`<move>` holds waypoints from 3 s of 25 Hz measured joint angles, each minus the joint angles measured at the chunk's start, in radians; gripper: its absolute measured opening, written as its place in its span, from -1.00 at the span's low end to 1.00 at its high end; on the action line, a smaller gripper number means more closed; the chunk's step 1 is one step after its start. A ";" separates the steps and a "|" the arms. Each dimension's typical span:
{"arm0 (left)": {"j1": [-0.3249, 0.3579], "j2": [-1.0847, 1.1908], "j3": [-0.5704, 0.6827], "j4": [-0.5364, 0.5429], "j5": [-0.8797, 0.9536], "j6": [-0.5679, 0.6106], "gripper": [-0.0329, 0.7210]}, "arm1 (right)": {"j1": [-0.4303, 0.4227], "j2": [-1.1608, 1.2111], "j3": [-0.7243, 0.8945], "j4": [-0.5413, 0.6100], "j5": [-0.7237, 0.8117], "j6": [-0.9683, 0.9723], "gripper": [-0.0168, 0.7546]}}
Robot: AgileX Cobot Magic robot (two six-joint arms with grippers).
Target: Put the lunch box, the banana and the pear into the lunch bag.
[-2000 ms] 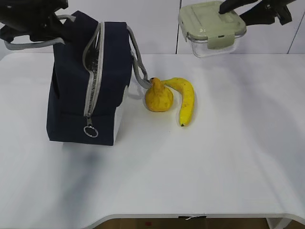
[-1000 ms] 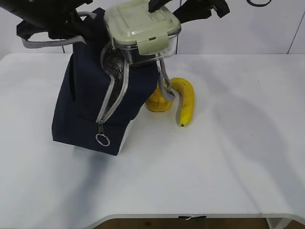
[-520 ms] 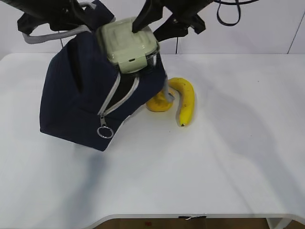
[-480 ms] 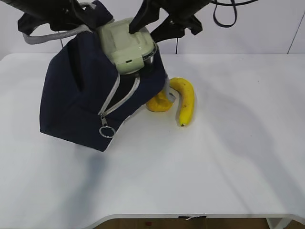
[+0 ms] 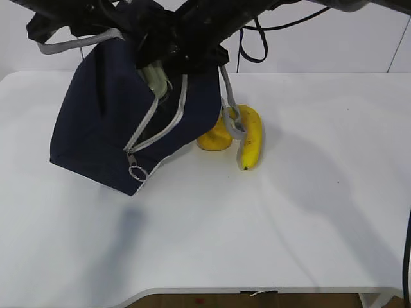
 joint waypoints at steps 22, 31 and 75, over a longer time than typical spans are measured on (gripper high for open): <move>0.000 0.000 0.000 -0.082 -0.018 0.000 -0.92 | 0.006 0.049 0.000 0.166 -0.028 -0.162 0.10; 0.000 -0.003 0.000 -0.085 -0.018 0.000 -0.92 | 0.006 0.051 -0.002 0.190 -0.024 -0.254 0.31; 0.106 -0.001 0.002 0.313 0.085 -0.004 -0.92 | -0.129 0.066 -0.107 -0.640 0.323 0.080 0.40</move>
